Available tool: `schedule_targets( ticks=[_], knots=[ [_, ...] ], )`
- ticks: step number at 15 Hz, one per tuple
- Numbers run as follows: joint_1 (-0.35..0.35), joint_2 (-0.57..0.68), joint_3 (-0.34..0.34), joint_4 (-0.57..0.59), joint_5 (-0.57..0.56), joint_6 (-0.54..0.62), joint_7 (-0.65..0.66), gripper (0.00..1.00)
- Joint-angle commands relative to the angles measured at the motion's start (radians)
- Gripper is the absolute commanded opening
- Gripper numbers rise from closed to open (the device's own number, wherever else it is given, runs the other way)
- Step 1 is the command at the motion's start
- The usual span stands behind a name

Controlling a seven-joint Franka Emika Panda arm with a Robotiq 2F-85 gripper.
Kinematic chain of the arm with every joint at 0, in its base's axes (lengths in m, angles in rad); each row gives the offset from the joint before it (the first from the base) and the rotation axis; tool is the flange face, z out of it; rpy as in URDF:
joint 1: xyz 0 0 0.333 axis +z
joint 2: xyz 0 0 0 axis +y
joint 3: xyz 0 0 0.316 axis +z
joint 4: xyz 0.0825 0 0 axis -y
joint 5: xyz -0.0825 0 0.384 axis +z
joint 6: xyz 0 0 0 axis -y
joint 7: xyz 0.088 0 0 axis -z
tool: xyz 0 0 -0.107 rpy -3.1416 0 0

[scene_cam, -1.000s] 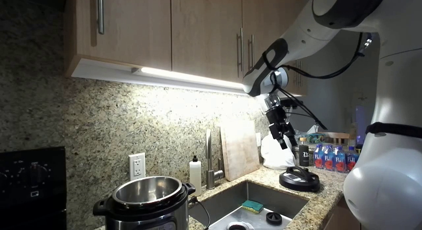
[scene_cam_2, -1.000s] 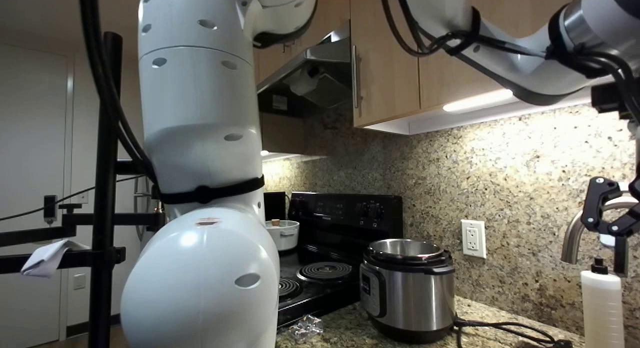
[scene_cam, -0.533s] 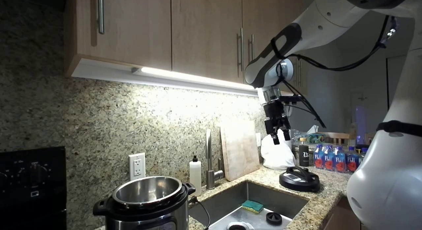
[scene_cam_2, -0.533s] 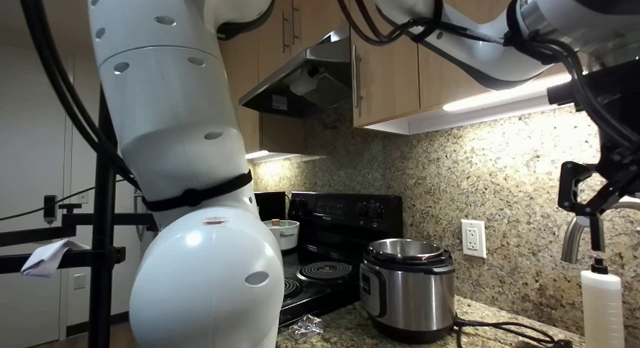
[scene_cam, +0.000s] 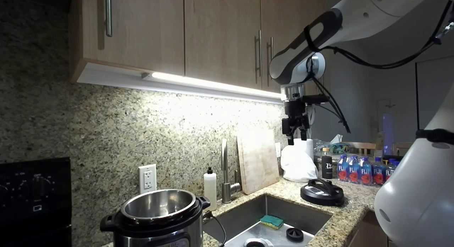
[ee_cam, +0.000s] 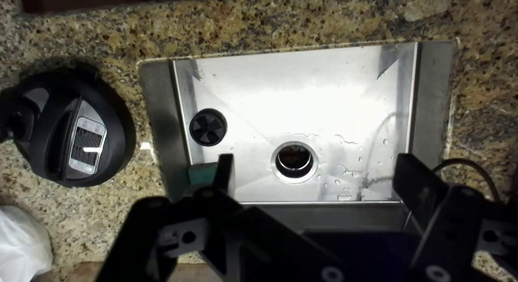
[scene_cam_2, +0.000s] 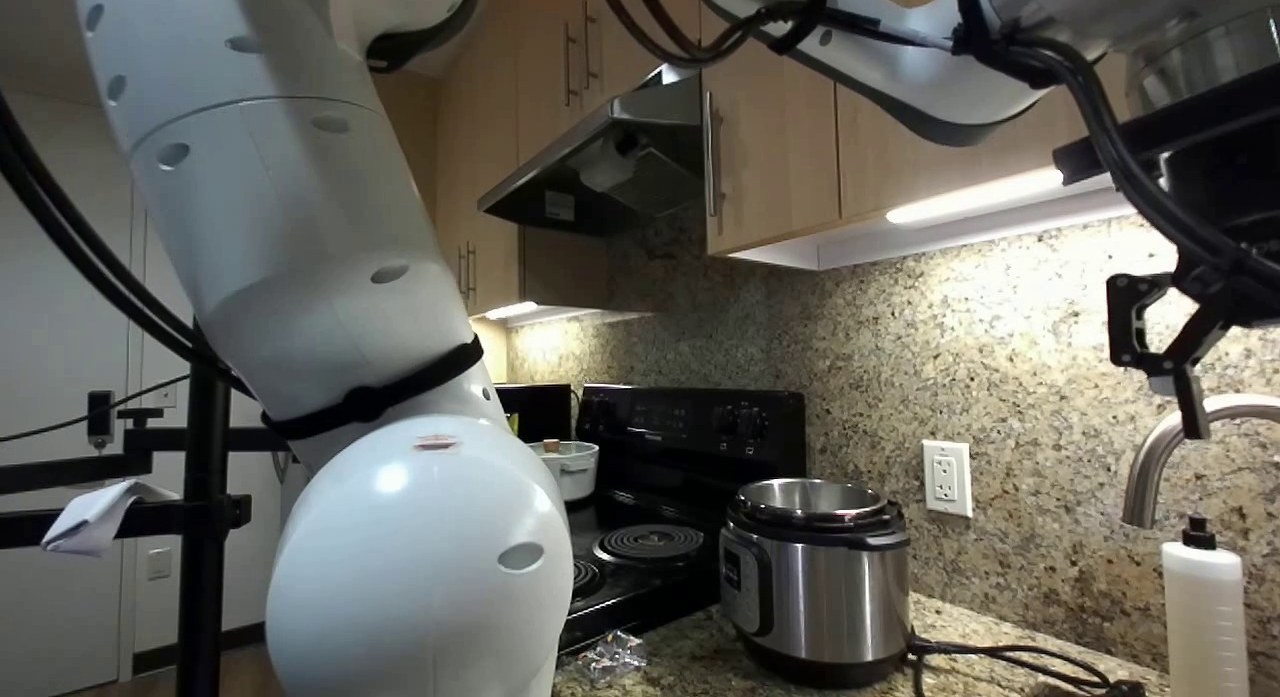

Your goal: Uncover the cooker and put the lid on the counter

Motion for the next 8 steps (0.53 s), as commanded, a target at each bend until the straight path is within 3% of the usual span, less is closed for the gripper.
schedule_targets(
  ticks=[1,6,8],
  knots=[
    [0.014,-0.08,-0.016,-0.058,0.021,0.078,0.038,1.0],
    [0.011,-0.123,-0.02,-0.094,0.012,0.146,0.054,1.0],
    [0.012,-0.095,-0.022,-0.059,-0.004,0.11,0.03,1.0]
  ],
)
